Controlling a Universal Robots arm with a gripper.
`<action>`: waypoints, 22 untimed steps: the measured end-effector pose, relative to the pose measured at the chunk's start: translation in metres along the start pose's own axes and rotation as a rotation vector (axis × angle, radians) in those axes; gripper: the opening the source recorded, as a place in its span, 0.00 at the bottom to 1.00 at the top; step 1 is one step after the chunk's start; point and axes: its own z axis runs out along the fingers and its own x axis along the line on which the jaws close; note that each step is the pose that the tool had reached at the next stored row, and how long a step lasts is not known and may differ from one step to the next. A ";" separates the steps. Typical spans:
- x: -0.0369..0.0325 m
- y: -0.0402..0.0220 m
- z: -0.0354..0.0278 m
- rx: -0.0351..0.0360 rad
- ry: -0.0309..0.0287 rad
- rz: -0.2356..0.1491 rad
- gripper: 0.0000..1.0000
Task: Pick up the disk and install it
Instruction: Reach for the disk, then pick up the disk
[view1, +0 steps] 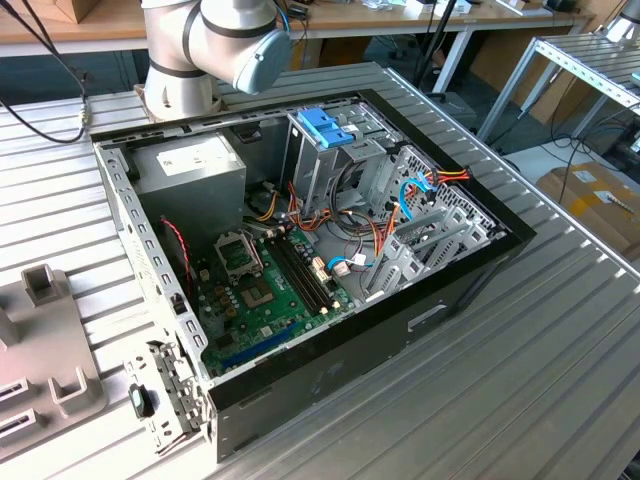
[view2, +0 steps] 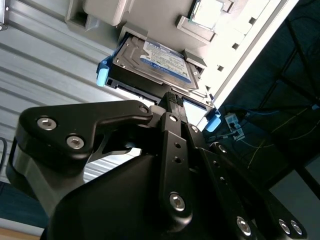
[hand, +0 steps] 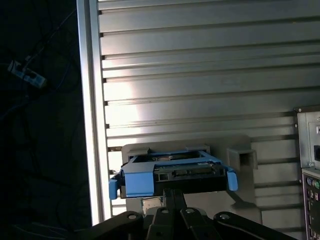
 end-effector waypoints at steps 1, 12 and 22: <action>0.0002 0.0000 0.0001 0.0000 0.0000 0.000 0.11; 0.0010 -0.0001 0.0009 0.0001 0.0002 -0.001 0.11; 0.0011 -0.0001 0.0009 0.0007 -0.0001 -0.029 0.11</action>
